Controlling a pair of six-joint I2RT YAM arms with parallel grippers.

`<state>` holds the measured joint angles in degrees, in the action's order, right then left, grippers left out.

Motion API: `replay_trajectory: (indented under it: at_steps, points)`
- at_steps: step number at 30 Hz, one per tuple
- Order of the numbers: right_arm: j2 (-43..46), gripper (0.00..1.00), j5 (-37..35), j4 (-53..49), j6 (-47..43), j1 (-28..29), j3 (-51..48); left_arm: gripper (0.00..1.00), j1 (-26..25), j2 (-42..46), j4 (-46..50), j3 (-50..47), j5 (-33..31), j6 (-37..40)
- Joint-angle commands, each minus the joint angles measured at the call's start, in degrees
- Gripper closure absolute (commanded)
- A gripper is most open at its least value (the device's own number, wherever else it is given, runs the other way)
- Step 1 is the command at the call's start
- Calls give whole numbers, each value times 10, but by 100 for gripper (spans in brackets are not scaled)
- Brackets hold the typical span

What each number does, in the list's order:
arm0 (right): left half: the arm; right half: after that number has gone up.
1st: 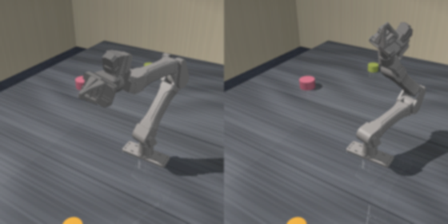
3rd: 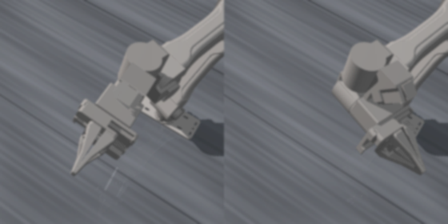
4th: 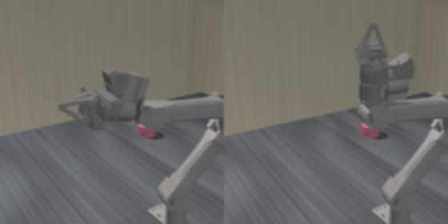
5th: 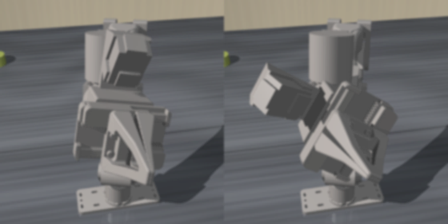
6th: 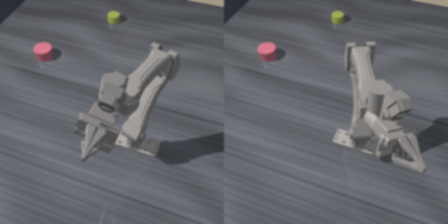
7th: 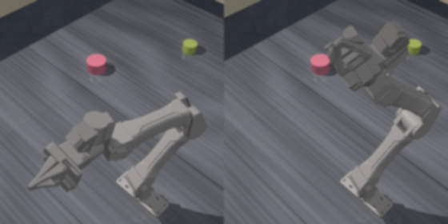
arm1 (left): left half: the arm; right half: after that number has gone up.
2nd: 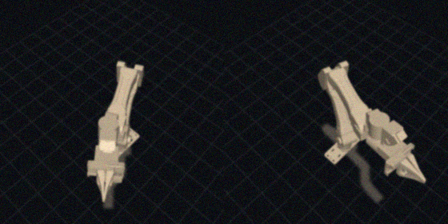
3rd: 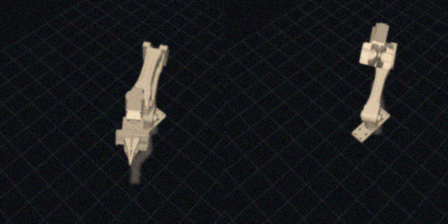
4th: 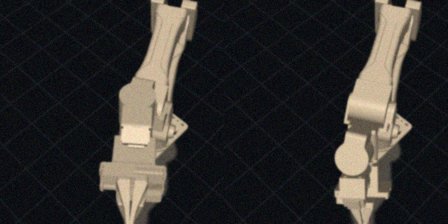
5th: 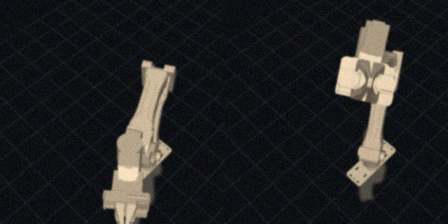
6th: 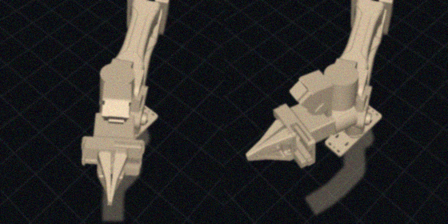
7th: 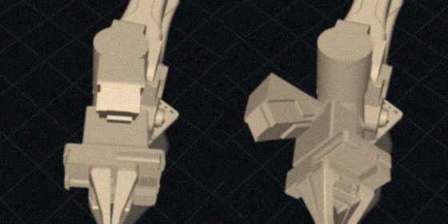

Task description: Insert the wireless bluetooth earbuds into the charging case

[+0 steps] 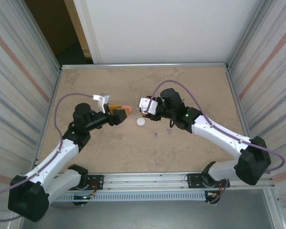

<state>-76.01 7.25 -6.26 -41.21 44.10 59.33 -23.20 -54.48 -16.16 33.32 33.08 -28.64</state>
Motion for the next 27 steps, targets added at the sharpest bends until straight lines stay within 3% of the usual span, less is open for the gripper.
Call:
replay_trajectory:
  at_steps: [1, 18, 27]
  points:
    - [21, 56, -11, 21, -17, 6, -3, 18, -20, -14, -24, 29, 19, 2]
    - [23, 55, -15, 20, -14, 21, -3, 33, -67, -108, -76, 67, 19, -3]
    - [20, 54, -18, 23, -15, 21, -1, 47, -80, -144, -95, 79, 29, -10]
